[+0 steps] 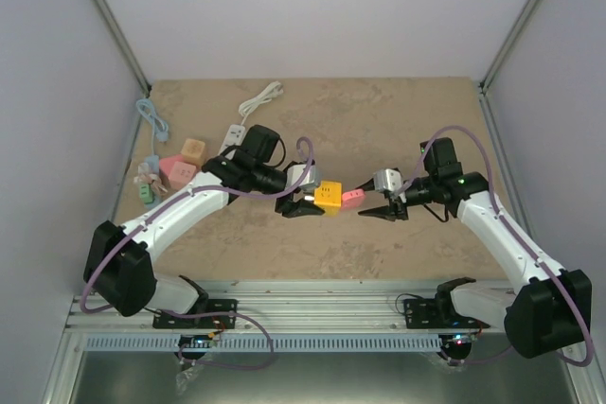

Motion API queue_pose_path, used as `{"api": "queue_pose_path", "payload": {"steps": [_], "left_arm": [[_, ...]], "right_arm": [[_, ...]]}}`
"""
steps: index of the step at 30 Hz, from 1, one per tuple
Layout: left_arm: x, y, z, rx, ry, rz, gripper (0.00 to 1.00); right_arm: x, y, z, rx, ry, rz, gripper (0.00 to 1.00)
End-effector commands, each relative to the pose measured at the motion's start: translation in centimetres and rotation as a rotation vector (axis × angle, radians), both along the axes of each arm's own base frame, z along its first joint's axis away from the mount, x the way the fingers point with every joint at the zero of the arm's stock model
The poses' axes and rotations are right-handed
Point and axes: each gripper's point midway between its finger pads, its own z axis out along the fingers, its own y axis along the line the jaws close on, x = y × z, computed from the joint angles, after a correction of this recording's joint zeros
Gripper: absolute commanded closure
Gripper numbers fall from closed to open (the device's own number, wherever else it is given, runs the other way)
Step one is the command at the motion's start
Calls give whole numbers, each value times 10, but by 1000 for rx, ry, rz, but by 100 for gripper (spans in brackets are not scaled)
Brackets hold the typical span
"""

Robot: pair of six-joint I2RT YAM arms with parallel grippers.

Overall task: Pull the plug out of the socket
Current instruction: Remove the plug from the socket.

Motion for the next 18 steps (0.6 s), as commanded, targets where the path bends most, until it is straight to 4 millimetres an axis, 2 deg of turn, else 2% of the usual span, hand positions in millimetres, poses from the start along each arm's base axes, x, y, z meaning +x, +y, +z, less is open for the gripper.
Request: {"api": "queue_pose_path", "payload": {"steps": [1, 3, 6, 10, 18], "left_arm": [[16, -2, 19, -77, -44, 40, 100], [17, -2, 19, -78, -46, 45, 100], [17, -1, 18, -75, -53, 48, 100], [19, 0, 15, -64, -60, 57, 100], [8, 0, 16, -71, -48, -9, 100]], "right_arm": [[-10, 0, 2, 20, 9, 31, 47], [-9, 0, 2, 19, 9, 29, 49], [-8, 1, 3, 25, 14, 22, 57], [-4, 2, 4, 30, 19, 7, 60], [0, 3, -3, 28, 43, -2, 60]]}}
